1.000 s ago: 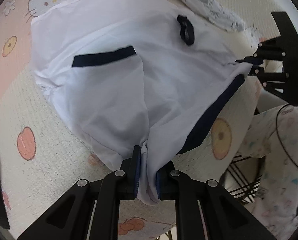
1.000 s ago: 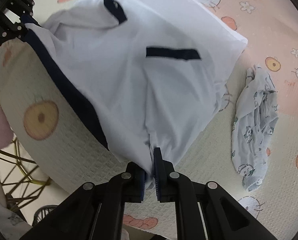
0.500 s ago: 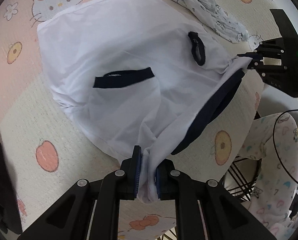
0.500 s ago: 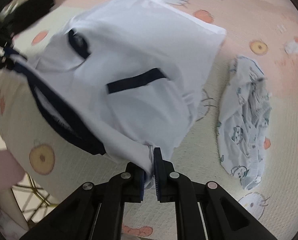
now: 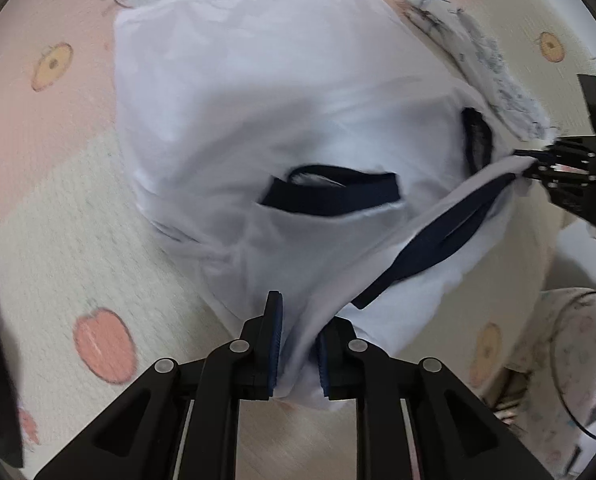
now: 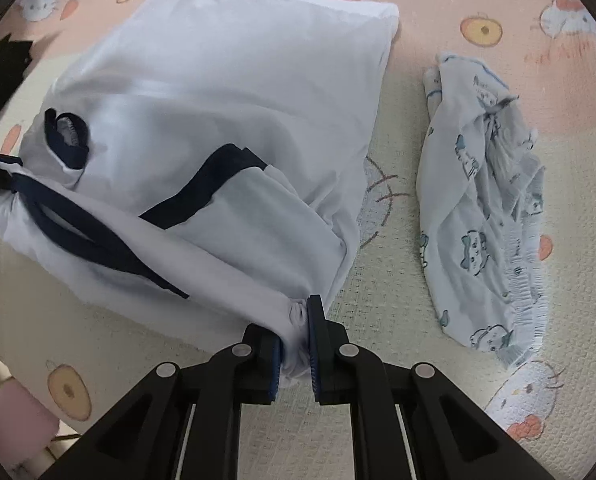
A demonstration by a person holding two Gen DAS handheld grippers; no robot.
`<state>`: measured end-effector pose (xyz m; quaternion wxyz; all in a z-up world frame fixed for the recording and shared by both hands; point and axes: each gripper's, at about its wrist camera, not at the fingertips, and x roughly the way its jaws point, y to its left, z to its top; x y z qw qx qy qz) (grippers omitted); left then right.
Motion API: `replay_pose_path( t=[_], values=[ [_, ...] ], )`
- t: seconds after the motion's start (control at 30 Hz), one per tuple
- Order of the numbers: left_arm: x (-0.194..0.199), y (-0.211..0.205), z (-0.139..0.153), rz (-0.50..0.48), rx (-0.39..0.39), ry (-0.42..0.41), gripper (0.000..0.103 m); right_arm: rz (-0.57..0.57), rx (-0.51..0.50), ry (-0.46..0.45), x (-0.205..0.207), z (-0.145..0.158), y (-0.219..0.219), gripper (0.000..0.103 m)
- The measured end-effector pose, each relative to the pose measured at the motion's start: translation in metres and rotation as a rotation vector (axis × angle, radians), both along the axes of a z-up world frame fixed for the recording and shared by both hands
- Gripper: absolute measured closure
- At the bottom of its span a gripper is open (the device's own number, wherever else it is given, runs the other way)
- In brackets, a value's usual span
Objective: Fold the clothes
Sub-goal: 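Open both grippers and release the folded shirt onto the mat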
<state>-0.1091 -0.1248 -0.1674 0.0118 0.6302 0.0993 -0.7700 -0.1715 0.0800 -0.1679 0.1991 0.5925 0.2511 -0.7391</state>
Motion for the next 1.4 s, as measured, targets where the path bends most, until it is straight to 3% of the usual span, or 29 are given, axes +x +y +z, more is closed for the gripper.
replay_pose_path(
  t=[0.23,0.33,0.4,0.47,0.53,0.6,0.67,0.73,0.93,1.1,1.27,1.4],
  values=[
    [0.006,0.007,-0.007,0.037,-0.052,0.096,0.088,-0.178,-0.136,-0.143,-0.021,-0.006,0.024,0.094],
    [0.013,-0.007,-0.008,0.13,0.042,0.121,0.087,-0.218,-0.19,-0.144,-0.022,-0.006,0.032,0.093],
    [0.018,-0.025,-0.011,0.225,0.176,0.117,0.082,-0.237,-0.215,-0.118,-0.018,-0.004,0.035,0.093],
    [0.025,-0.046,-0.012,0.325,0.326,0.115,0.069,-0.269,-0.247,-0.091,-0.013,-0.001,0.04,0.092],
    [0.032,-0.061,-0.01,0.387,0.387,0.133,0.061,-0.306,-0.284,-0.062,-0.009,0.001,0.045,0.082],
    [0.036,-0.068,-0.004,0.384,0.376,0.149,0.06,-0.306,-0.267,-0.018,-0.007,0.005,0.047,0.068],
    [0.035,-0.065,-0.002,0.357,0.338,0.141,0.06,-0.294,-0.267,0.017,-0.004,0.011,0.05,0.063],
    [0.069,-0.079,0.014,0.345,0.321,0.137,0.06,-0.291,-0.265,0.041,-0.001,0.016,0.053,0.058],
    [0.051,-0.041,0.001,0.325,0.308,0.158,0.06,-0.269,-0.233,0.074,0.005,0.027,0.05,0.057],
    [0.053,-0.032,-0.007,0.367,0.332,0.151,0.06,-0.247,-0.274,0.089,0.014,0.037,0.049,0.057],
    [0.05,-0.023,-0.005,0.371,0.339,0.203,0.06,-0.265,-0.355,0.115,0.026,0.041,0.063,0.057],
    [0.043,-0.015,-0.008,0.364,0.31,0.212,0.06,-0.321,-0.396,0.097,0.001,0.029,0.068,0.061]
  ],
)
